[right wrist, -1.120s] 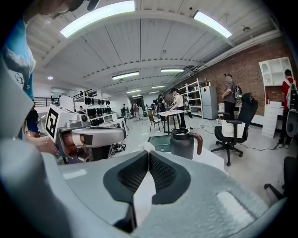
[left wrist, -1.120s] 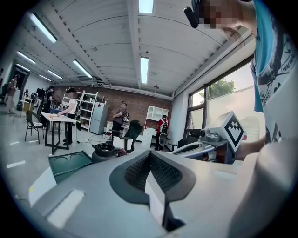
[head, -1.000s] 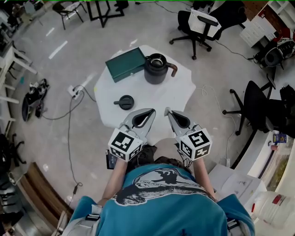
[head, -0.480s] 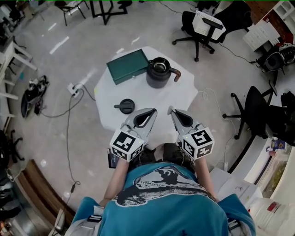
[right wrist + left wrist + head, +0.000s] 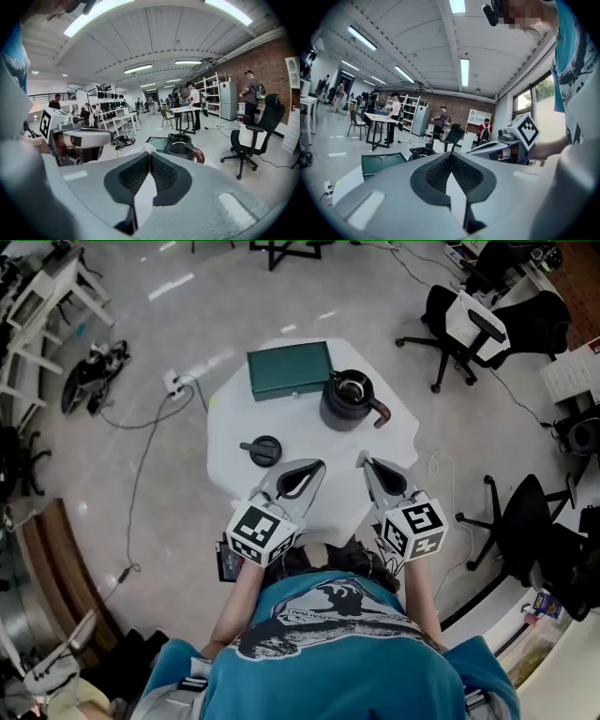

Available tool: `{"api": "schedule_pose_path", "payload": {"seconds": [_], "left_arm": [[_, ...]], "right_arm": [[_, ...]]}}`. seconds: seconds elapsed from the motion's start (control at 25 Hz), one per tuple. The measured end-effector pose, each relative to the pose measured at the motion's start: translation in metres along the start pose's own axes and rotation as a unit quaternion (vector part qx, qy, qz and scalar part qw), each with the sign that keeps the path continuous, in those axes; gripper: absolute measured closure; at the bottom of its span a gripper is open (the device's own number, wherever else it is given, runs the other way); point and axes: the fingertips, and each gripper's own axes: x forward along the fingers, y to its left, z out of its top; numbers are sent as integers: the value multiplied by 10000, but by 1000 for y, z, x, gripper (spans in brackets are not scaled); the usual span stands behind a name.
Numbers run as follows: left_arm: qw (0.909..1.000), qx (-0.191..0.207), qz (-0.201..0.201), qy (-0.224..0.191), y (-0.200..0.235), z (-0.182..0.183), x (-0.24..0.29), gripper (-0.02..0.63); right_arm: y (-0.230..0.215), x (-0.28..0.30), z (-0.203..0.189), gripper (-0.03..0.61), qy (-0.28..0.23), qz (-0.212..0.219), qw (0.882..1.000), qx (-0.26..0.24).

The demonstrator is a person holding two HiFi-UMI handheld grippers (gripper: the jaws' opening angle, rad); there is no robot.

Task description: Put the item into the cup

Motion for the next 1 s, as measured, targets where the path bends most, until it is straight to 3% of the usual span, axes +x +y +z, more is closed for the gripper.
{"api": "schedule_pose_path", "payload": {"seconds": [0.4, 1.0], "left_arm": [[9947, -263, 982, -167, 2, 3, 19, 609], [9851, -175, 1697, -225, -11, 7, 39, 609]], "right_arm": [[-24, 25, 6, 568, 166, 1060, 9937, -313], [-70, 66, 53, 568, -43, 1710, 9791, -1097]]}}
